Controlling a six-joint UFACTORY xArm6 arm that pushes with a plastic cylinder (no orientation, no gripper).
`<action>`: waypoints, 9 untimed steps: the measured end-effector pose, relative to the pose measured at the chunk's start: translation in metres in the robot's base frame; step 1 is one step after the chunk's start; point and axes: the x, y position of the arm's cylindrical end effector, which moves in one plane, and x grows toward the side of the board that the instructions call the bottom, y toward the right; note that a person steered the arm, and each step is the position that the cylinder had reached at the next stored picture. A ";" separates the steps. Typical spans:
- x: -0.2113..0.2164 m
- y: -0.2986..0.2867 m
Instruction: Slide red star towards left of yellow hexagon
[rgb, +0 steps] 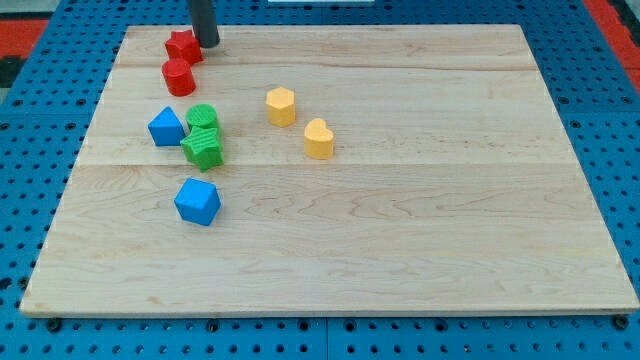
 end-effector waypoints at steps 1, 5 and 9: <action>-0.040 0.002; 0.000 0.031; 0.093 0.036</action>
